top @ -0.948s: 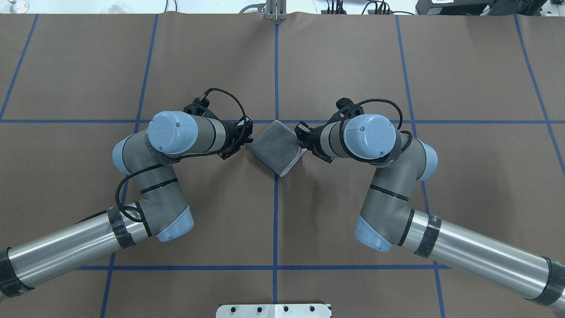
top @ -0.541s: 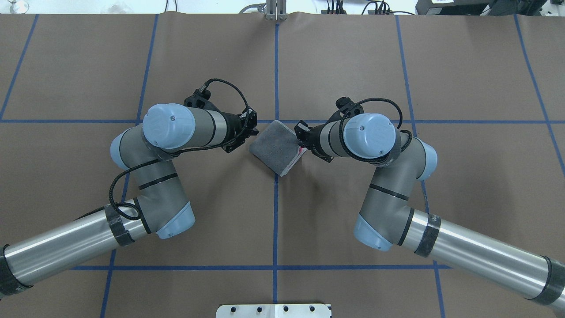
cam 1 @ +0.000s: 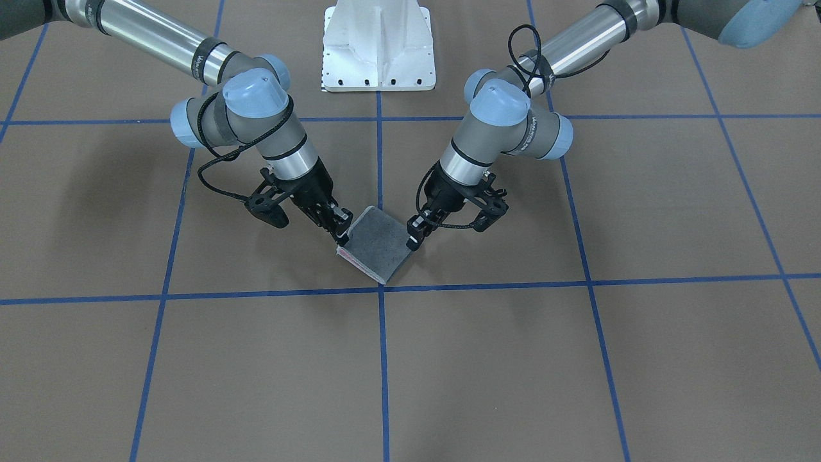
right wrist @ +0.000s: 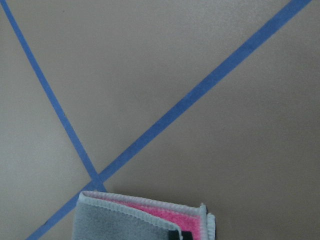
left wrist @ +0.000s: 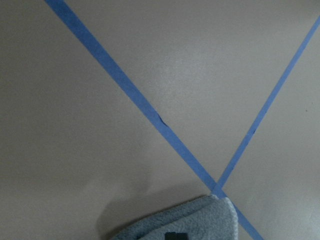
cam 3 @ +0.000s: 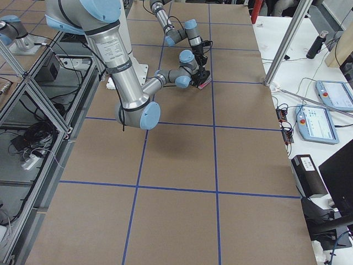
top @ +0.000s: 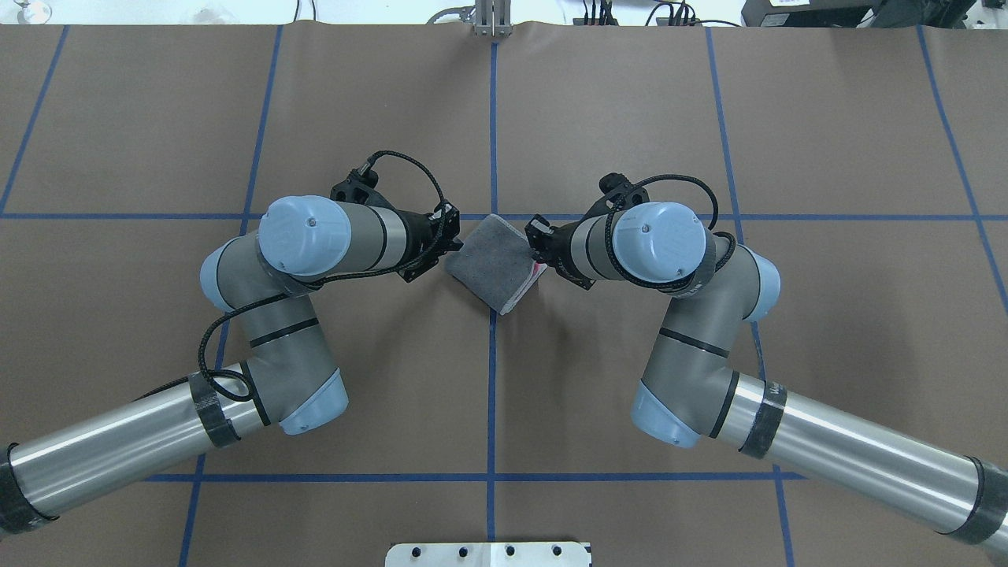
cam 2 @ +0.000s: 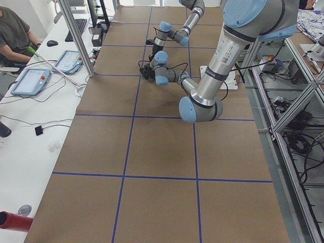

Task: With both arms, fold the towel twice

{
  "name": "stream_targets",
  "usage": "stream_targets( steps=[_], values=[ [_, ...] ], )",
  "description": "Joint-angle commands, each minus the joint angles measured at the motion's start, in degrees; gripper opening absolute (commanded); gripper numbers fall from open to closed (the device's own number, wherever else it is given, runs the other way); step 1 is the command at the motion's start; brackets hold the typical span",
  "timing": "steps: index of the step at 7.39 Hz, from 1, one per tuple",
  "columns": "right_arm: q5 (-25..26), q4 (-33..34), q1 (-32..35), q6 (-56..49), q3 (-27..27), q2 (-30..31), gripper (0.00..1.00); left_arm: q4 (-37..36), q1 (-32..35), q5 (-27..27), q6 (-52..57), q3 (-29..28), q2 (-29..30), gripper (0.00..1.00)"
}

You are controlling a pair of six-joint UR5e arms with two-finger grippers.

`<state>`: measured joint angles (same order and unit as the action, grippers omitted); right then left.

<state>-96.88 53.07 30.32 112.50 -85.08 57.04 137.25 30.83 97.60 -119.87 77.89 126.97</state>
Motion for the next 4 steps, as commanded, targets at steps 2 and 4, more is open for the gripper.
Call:
stream_targets(
  steps=[2, 4],
  values=[
    [0.0, -0.1, 0.0, 0.0, 0.0, 0.0, 0.00, 0.0, -0.2, 0.2, 0.3, -0.8, -0.2, 0.00],
    [0.0, -0.2, 0.0, -0.1, 0.1, 0.1, 0.00, 0.0, -0.2, 0.4, 0.3, -0.4, -0.8, 0.00]
  ],
)
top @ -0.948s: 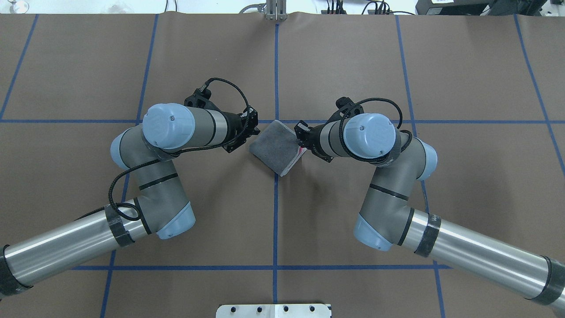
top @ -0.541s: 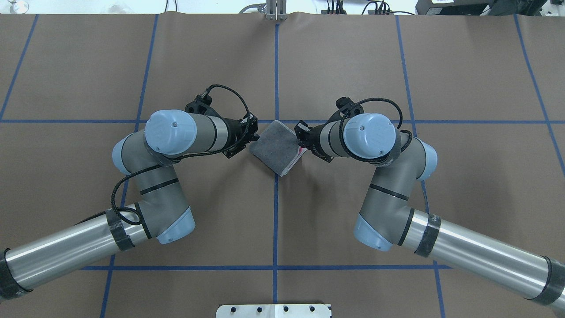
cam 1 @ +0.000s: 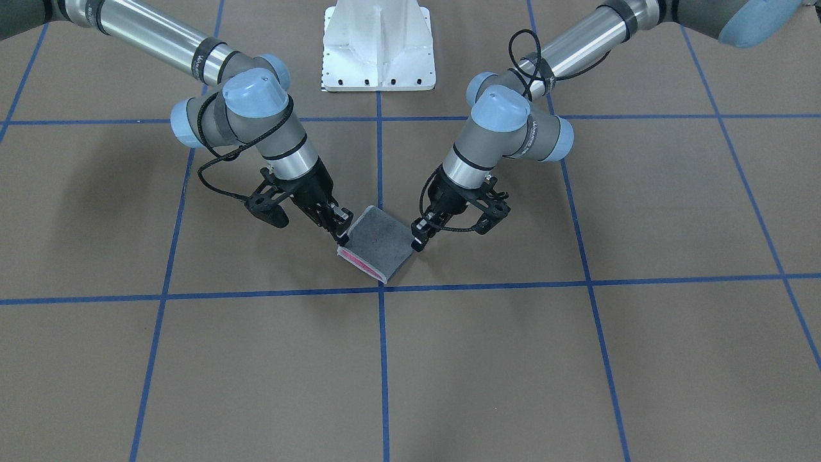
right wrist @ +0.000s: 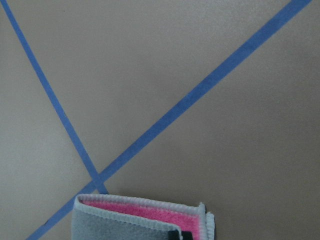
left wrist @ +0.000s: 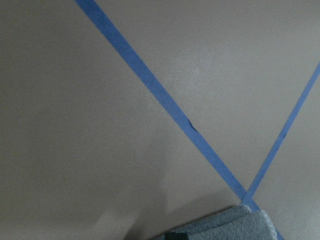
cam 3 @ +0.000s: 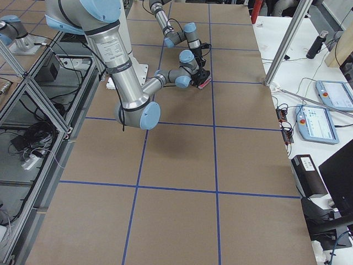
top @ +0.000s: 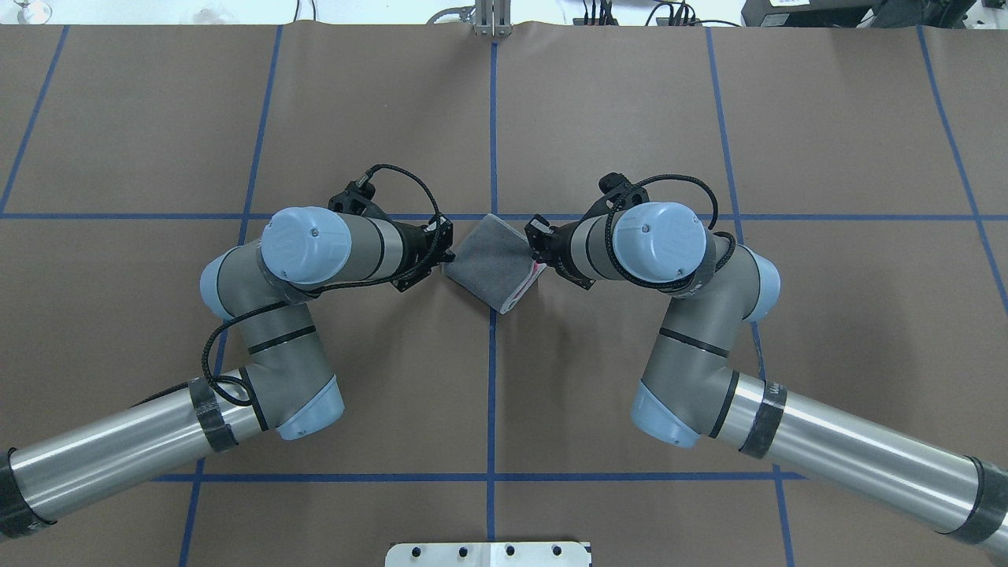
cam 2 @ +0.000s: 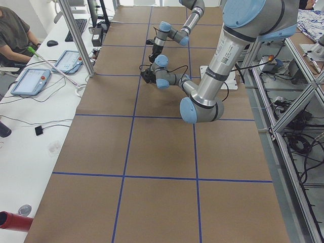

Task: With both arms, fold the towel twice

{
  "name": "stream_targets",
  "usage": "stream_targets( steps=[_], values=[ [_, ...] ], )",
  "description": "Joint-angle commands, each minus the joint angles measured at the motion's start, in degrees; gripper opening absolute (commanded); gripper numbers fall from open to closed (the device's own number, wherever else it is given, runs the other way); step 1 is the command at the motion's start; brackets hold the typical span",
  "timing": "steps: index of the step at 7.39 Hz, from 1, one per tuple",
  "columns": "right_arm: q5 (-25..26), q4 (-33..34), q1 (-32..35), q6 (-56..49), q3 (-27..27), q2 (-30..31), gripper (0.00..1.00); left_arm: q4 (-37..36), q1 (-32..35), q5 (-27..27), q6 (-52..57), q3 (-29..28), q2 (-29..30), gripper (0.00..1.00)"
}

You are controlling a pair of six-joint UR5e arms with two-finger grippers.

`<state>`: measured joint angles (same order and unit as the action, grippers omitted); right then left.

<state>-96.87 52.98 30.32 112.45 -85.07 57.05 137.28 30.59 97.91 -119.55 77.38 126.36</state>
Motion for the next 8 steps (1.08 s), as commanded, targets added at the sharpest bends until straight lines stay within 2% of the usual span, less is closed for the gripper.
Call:
stream_targets(
  steps=[1, 2, 6, 8],
  values=[
    [0.0, -0.1, 0.0, 0.0, 0.1, 0.1, 0.09, 0.0, 0.0, 0.1, 0.0, 0.2, -0.1, 0.00],
    [0.0, 0.0, 0.0, -0.2, 0.0, 0.1, 0.97, -0.1, 0.0, 0.2, 0.0, 0.2, 0.0, 0.00],
    [-0.6, -0.3, 0.7, -2.1, -0.4, 0.6, 1.00, -0.1, 0.0, 0.2, 0.0, 0.3, 0.1, 0.00],
    [-2.3, -0.2, 2.1, -2.1, -2.9, 2.6, 1.00, -0.1, 1.7, 1.7, 0.0, 2.3, -1.0, 0.00]
  ],
)
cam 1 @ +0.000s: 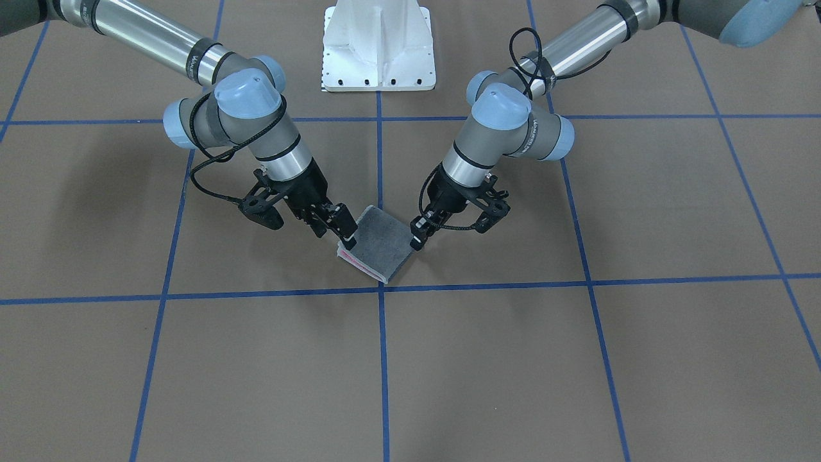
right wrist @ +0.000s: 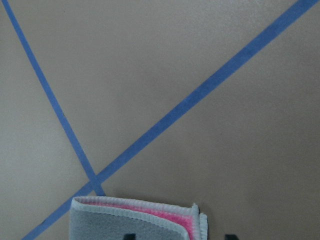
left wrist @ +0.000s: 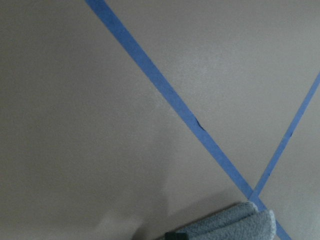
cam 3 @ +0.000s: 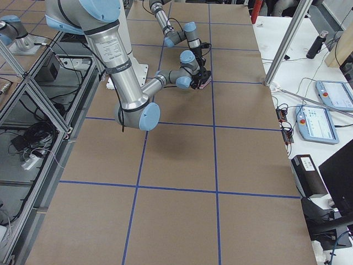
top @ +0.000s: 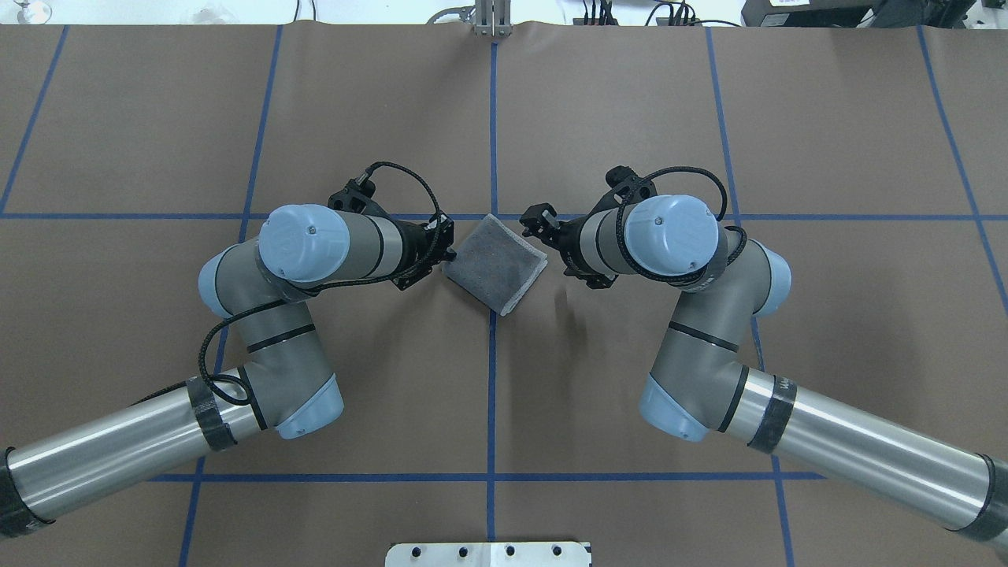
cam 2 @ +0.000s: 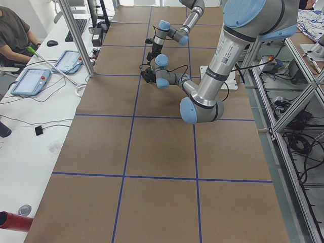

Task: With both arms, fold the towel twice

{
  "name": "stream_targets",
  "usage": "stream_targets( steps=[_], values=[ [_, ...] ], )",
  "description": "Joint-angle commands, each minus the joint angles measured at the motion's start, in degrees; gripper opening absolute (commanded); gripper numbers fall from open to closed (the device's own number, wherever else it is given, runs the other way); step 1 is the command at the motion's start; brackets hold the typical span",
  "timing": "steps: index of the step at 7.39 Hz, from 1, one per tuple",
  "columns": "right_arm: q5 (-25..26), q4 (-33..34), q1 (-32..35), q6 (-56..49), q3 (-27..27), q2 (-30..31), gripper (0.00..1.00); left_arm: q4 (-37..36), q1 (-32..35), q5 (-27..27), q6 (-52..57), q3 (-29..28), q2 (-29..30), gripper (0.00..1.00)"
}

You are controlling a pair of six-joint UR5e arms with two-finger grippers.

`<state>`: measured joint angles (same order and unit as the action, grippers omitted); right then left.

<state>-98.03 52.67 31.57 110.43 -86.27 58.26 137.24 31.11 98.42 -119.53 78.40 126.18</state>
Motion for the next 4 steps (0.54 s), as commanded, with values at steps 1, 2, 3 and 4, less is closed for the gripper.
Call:
stream_targets(
  steps=[1, 2, 3, 4],
  values=[
    [-1.6, 0.2, 1.6, -0.1, -2.5, 2.2, 1.00, -0.1, 2.5, 3.7, 0.0, 2.3, -2.3, 0.00],
    [-2.1, 0.3, 2.4, -0.1, -2.9, 2.8, 1.00, -0.1, 3.1, 4.0, 0.1, 6.2, -5.9, 0.00],
    [-2.2, 0.5, 3.4, -0.1, -4.2, 4.3, 1.00, -0.4, 4.3, 5.0, 0.0, 9.3, -8.0, 0.00],
    [-2.4, 0.5, 4.5, -0.2, -5.2, 6.2, 1.00, -0.7, 5.9, 5.2, 0.0, 12.7, -10.9, 0.00]
  ],
)
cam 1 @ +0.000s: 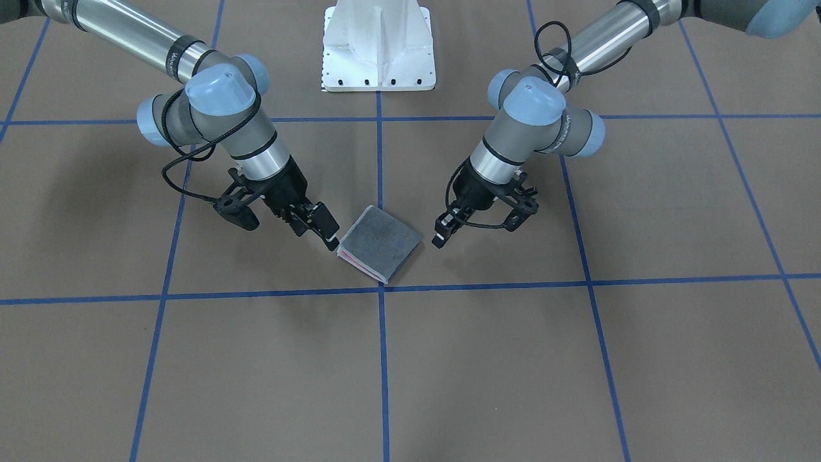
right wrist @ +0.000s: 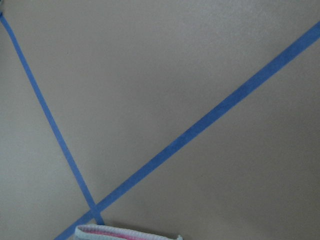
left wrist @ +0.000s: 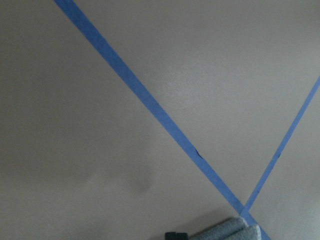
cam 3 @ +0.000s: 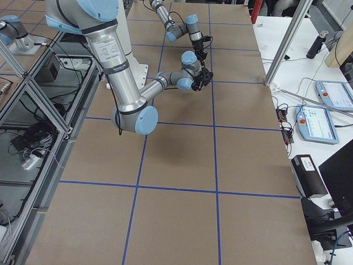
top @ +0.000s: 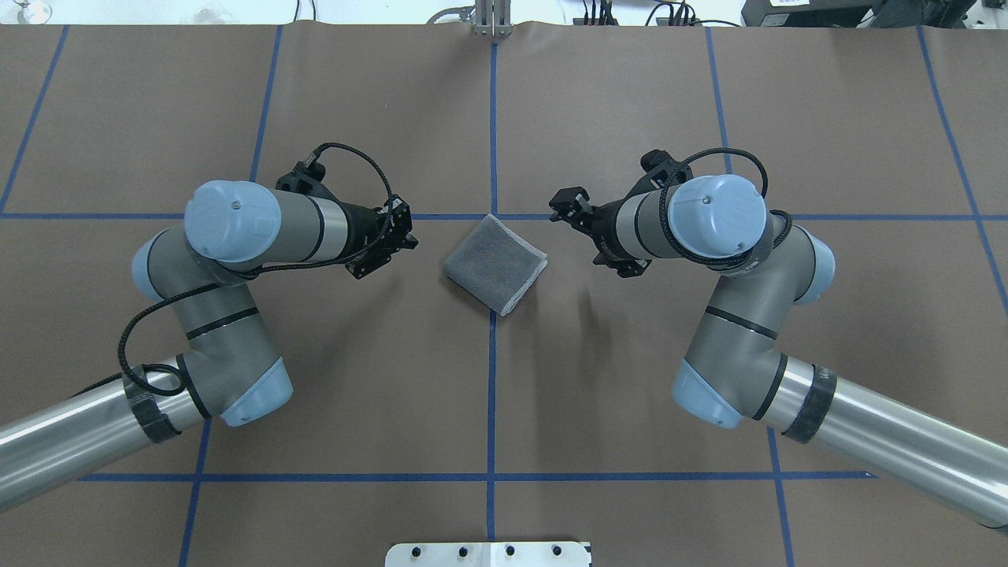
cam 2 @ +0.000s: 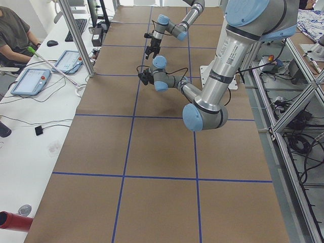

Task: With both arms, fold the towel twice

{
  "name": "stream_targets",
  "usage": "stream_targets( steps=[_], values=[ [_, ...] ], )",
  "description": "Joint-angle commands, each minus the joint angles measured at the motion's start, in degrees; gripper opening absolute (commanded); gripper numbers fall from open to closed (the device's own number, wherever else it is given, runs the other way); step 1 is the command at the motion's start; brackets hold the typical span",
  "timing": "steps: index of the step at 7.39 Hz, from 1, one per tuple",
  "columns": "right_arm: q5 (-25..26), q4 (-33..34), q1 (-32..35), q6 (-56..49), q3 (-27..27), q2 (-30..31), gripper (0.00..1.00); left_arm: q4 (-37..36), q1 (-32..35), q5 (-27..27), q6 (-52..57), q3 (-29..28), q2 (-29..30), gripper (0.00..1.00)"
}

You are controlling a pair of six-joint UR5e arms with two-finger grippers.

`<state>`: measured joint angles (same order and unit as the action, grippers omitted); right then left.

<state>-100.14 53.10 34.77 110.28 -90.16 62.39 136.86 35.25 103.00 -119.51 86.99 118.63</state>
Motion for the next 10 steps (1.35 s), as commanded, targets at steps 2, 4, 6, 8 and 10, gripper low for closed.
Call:
stream_targets(
  steps=[2, 4, 6, 8, 10],
  values=[
    [-4.0, 0.7, 4.8, -8.3, -1.6, 4.4, 1.00, -0.5, 6.2, 3.1, 5.0, 9.7, -10.6, 0.91],
    [-9.8, 4.0, 10.7, -17.9, -2.7, 5.7, 1.00, -0.5, 8.9, 3.9, 14.9, 12.2, -16.6, 0.99],
    [-13.8, 5.2, 16.3, -27.6, -4.0, 9.3, 1.00, -0.5, 12.1, 4.2, 26.3, 13.5, -23.0, 0.99],
    [-16.5, 5.3, 22.0, -42.5, -4.8, 14.8, 1.00, -0.5, 18.2, 6.5, 47.1, 13.6, -29.9, 0.99],
    [-19.0, 9.0, 28.0, -59.8, -4.8, 18.5, 1.00, -6.7, 24.0, 6.6, 73.8, 13.7, -33.6, 0.99]
  ],
)
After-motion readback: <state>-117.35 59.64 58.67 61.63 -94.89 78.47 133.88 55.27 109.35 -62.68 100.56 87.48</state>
